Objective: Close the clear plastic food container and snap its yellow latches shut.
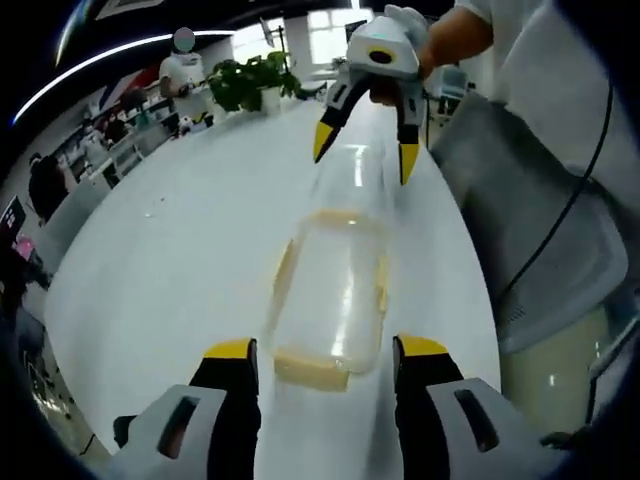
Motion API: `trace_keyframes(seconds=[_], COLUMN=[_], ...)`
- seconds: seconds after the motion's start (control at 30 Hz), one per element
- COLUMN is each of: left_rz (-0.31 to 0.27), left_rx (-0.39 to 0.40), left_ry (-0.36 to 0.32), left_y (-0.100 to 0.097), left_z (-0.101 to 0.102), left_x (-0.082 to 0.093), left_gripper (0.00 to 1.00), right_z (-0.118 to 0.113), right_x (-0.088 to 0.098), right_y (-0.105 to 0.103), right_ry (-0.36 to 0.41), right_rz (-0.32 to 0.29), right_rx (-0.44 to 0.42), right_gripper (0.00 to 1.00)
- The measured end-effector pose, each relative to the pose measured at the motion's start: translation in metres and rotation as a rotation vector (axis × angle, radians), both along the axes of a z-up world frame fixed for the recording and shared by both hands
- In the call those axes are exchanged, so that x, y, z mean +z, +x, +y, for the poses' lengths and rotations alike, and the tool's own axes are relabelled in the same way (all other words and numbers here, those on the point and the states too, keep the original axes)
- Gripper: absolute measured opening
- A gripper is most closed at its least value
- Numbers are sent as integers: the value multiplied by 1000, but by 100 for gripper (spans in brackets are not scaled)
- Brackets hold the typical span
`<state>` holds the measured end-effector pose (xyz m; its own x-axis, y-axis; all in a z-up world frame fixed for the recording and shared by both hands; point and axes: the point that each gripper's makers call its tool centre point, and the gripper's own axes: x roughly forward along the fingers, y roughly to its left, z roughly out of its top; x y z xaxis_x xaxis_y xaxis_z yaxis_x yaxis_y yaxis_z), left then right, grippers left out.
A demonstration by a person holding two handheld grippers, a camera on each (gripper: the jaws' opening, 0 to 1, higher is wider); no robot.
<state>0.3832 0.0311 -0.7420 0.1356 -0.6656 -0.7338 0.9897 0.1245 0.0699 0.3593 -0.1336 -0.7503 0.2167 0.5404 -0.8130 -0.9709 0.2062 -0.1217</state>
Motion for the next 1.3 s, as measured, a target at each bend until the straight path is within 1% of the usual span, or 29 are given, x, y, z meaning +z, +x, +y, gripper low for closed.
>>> trace_keyframes(seconds=[0.1,0.2,0.23,0.27,0.3,0.33,0.4,0.47,0.63,0.7,0.9,0.97,1.03,1.13,1.2,1.3], left_rz=[4,9,5,-12,-6,2,-6,4,20,23,30,29,32,37,42,41], left_rx=[-17,-35,-47,-64,-66,-74,-86,-98,-159,-167,-184,-195,-197,-204,-201,-206], left_ry=[11,23,35,51,43,42,60,62,122,133,140,140,142,147,148,147], left_y=[2,4,5,7,7,7,11,11,7,7,7,7,7,8,8,8], left_z=[2,4,5,6,5,4,5,4,11,12,11,9,9,10,10,10], left_x=[-6,-13,-16,-18,-19,-20,-22,-23,-40,-44,-48,-50,-51,-53,-55,-56], left_gripper=[49,49,49,49,48,47,47,47,45,45,43,43,43,41,39,38], right_z=[0,1,2,2,0,2,6,7,9,9,9,9,8,8,8,8], right_x=[-7,-15,-16,-17,-20,-21,-22,-25,-33,-35,-40,-43,-44,-49,-50,-53], right_y=[-1,0,0,1,2,2,3,4,6,7,12,12,12,11,12,14], right_ry=[-10,-21,-22,-32,-70,-65,-51,-61,-78,-87,-97,-104,-113,-121,-130,-143], right_rz=[1,24,22,15,0,3,17,19,30,30,31,36,33,47,35,31], right_rx=[16,15,20,30,49,47,44,51,67,71,69,83,89,98,118,127], right_gripper=[55,56,55,53,53,54,53,52,52,52,53,51,51,50,49,48])
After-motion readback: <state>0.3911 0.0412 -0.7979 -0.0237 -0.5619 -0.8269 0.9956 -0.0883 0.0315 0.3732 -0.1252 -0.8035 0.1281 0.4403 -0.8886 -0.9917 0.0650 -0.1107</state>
